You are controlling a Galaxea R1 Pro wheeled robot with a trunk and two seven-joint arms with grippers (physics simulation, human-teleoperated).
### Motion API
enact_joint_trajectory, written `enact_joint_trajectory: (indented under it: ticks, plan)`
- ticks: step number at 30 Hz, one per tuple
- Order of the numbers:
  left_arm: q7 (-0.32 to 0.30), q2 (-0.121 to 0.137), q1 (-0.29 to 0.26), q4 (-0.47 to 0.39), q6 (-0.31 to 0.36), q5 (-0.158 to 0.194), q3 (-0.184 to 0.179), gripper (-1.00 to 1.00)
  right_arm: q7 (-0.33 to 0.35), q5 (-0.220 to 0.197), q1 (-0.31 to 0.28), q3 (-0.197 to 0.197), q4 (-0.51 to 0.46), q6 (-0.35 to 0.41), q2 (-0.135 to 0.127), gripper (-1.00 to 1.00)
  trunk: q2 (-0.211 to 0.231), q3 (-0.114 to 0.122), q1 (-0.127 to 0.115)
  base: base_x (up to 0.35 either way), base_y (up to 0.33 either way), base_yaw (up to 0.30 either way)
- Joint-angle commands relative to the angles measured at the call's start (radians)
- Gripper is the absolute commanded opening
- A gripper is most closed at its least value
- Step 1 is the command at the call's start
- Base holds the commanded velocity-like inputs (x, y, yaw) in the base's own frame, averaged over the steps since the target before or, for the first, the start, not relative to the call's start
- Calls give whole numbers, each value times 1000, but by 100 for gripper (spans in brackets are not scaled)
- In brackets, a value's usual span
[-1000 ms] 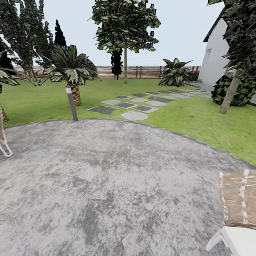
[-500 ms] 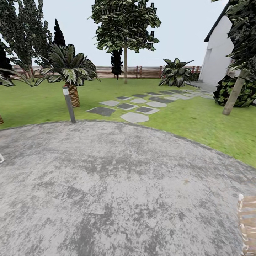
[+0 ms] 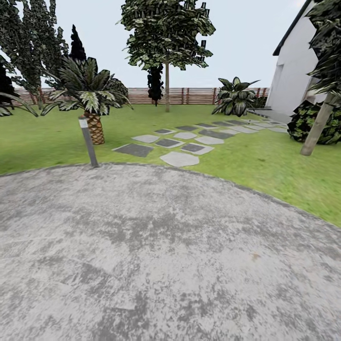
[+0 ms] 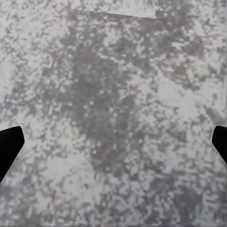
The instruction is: In the garden, pick up the pesticide atomizer on the floor and spray pesticide onto both trees until each tree trunk is fully covered.
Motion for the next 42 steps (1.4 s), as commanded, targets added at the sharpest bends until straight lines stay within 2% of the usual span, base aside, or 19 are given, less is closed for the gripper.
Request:
enact_joint_trajectory:
  ticks: [1,42]
  plan:
    - [1,0,-1,1,-3,0,2,100,0,1,-1,0,1,-3,0,100,0,-1,0,339,0,0]
    - [1,5,0,1,-3,0,3,100,0,1,0,0,-1,-3,0,100,0,-1,0,339,0,0]
